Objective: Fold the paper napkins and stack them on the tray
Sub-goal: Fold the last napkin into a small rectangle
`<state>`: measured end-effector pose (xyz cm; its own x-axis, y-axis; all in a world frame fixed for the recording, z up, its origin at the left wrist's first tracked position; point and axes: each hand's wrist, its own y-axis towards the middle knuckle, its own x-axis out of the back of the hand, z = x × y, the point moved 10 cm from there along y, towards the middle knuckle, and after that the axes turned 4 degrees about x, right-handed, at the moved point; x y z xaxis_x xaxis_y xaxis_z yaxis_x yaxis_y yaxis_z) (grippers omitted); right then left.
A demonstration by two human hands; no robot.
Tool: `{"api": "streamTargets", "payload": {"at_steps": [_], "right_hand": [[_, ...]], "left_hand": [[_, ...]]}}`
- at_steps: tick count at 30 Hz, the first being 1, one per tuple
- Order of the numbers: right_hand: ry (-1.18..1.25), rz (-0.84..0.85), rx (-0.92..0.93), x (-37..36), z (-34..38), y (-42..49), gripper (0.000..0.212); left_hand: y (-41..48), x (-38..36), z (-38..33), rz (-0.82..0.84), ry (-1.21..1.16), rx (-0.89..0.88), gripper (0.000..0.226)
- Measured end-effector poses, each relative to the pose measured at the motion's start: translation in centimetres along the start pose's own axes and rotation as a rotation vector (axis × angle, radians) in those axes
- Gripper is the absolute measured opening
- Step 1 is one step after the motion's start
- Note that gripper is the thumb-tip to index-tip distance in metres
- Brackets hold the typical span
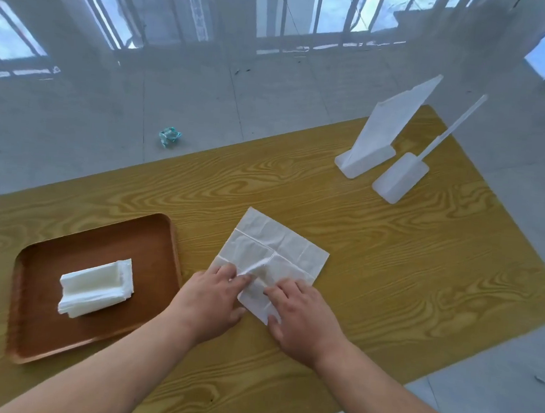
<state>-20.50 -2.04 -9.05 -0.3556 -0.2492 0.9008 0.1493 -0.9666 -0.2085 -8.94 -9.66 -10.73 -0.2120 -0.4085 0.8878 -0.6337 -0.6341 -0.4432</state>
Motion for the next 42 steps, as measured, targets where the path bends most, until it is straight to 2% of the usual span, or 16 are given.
{"api": "streamTargets", "payload": {"at_steps": [3,6,8,11,16,20,22,24,26,30,32,35,37,39,41,42], "right_hand": [[-0.039,0.018,-0.002,-0.1,-0.8,-0.3,0.048],[-0.039,-0.006,-0.028,0.5,-1.6,-0.5,0.045],[-0.049,-0.034,-0.023,1.0,-1.9,-0.9,0.044],[-0.098,0.025,0.016,0.6,-1.8,-1.7,0.046],[-0.124,-0.008,0.006,0.8,-1.6,-1.8,0.016],[-0.005,-0.072,-0.035,2.1,-1.7,-1.2,0.011],[0.116,-0.084,-0.086,2.8,-2.1,-1.2,0.009],[0.198,-0.089,-0.129,3.3,-2.8,-1.3,0.007],[0.220,-0.088,-0.138,3.7,-3.4,-1.5,0.011],[0.105,-0.006,-0.071,3.5,-3.7,-1.1,0.054],[0.076,-0.011,-0.082,3.7,-4.0,-0.6,0.045],[0.115,-0.135,-0.197,4.7,-5.4,0.0,0.024],[0.104,-0.237,-0.286,5.4,-6.3,-0.1,0.031],[0.059,-0.314,-0.310,5.9,-6.4,-0.5,0.039],[0.001,-0.338,-0.222,6.0,-5.5,-0.5,0.038],[-0.031,-0.318,-0.149,5.9,-4.9,-0.4,0.034]], "left_hand": [[0.2,0.8,-0.6,-0.009,0.017,-0.014,0.055],[-0.1,2.2,-0.8,-0.126,0.010,-0.047,0.047],[-0.4,2.1,-0.9,-0.132,-0.021,-0.092,0.052],[-0.7,0.4,-1.2,-0.034,0.051,-0.164,0.064],[-1.1,-0.4,-1.5,-0.030,0.123,-0.166,0.062],[-1.5,-0.1,-1.8,-0.045,0.080,-0.152,0.081],[-1.5,0.3,-1.8,-0.063,0.073,-0.162,0.075],[-1.2,1.1,-1.7,-0.080,0.054,-0.174,0.053],[-0.7,2.0,-1.4,-0.068,0.049,-0.153,0.035],[0.2,3.4,-0.2,-0.019,-0.117,-0.022,0.023],[0.6,3.5,0.7,0.005,-0.166,0.055,0.028],[0.8,3.0,1.4,0.027,-0.151,0.121,0.033],[0.4,3.6,2.1,-0.092,-0.132,0.152,0.031],[-0.7,5.1,2.4,-0.318,-0.123,0.137,0.037],[-1.7,5.9,1.4,-0.495,-0.077,0.010,0.039],[-2.0,6.0,0.7,-0.533,-0.048,-0.073,0.036]]}}
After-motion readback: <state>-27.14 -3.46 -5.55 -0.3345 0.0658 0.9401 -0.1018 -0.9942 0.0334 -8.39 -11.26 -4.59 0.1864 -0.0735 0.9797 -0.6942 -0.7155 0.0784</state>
